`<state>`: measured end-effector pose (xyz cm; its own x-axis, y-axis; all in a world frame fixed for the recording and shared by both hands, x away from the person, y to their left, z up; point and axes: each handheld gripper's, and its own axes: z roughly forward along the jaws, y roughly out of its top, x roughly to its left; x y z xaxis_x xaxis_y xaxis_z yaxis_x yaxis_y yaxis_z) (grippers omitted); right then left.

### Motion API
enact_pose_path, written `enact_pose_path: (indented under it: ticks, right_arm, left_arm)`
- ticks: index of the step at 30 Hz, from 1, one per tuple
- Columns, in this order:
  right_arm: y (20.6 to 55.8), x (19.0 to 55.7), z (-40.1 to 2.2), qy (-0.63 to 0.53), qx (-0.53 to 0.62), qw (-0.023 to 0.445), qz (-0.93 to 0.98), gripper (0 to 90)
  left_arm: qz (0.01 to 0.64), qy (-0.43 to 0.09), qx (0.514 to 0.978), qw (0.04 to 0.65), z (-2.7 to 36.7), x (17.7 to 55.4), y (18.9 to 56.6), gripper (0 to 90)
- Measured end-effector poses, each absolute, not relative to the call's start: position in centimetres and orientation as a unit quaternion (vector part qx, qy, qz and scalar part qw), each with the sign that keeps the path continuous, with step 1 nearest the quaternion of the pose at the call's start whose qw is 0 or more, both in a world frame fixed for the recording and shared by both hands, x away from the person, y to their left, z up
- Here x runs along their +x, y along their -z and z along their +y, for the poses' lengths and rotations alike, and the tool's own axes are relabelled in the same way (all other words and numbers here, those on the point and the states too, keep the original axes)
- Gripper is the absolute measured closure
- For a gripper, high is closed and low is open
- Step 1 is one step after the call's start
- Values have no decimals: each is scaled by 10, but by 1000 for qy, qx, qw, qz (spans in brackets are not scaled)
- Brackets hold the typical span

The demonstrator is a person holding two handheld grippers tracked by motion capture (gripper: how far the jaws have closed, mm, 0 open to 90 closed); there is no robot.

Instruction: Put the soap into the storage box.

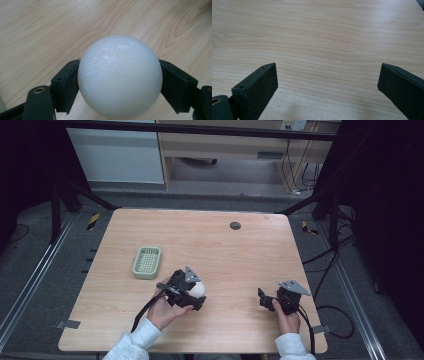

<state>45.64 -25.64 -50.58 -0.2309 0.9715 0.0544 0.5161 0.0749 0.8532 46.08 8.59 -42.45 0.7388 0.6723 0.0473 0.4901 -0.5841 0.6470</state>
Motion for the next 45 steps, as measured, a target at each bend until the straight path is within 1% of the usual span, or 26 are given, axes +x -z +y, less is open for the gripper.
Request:
enact_pose_path:
  ticks: [12,30,36,45]
  right_arm:
    - [506,457,-255,-397,546,289,679,32]
    - [506,457,-255,-397,545,286,681,33]
    - [505,457,-255,-398,546,284,680,32]
    - [506,457,-255,-397,545,285,682,33]
  left_arm:
    - [353,-160,866,315,120,463,410,231]
    - [395,-183,841,322,170,481,386,231]
    - [408,-187,833,324,180,486,383,231]
    - [428,-193,827,308,197,500,381,231]
